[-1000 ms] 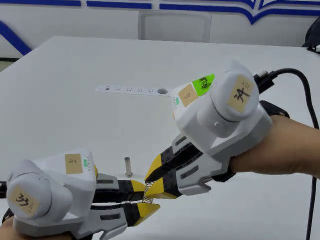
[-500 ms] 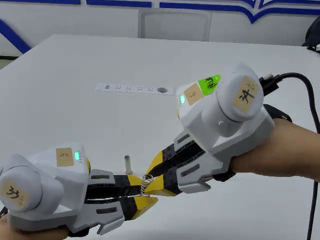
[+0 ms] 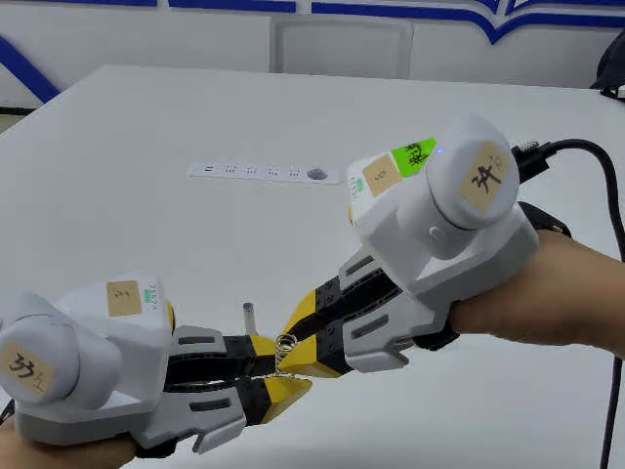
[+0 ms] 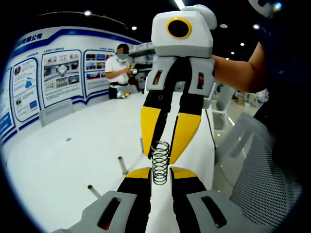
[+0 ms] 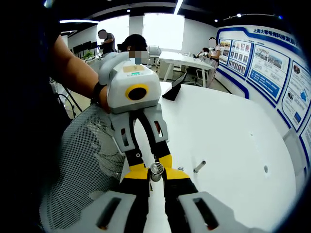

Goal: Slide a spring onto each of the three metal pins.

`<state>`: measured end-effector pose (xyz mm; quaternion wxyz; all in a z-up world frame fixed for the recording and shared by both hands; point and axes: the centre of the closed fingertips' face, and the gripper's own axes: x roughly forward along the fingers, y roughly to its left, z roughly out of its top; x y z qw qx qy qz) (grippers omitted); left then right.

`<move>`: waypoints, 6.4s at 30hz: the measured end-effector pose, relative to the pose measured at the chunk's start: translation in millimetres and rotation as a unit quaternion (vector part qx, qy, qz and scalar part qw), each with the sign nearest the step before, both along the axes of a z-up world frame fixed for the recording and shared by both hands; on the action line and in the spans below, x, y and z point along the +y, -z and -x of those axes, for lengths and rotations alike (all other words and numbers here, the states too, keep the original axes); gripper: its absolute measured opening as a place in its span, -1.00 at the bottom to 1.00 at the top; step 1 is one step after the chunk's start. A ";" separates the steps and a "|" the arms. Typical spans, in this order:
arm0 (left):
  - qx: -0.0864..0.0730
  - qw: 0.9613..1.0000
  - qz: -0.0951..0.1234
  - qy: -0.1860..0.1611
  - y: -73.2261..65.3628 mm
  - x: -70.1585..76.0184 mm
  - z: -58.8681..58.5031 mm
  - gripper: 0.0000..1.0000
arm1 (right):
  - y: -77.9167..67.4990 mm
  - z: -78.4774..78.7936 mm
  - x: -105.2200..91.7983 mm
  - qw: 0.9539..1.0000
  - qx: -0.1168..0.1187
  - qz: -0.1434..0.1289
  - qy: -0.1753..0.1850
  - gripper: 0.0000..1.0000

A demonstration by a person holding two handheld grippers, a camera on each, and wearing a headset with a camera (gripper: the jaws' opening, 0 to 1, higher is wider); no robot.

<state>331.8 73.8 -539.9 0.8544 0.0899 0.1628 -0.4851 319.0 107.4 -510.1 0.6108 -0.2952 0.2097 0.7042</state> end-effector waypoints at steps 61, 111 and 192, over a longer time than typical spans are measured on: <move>0.003 0.991 0.044 -0.124 -31.0 74.0 -2.6 0.19 | 62.2 -135.7 -38.6 0.968 -0.004 -0.005 0.250 -0.77; 0.012 0.992 0.032 -0.124 -23.3 76.4 0.3 0.15 | 126.8 -111.2 -56.8 0.963 0.010 0.037 0.267 -0.71; 0.047 0.997 -0.054 -0.020 20.9 41.0 19.7 -0.05 | 84.3 -1.8 -19.3 0.993 0.039 0.113 0.002 -0.78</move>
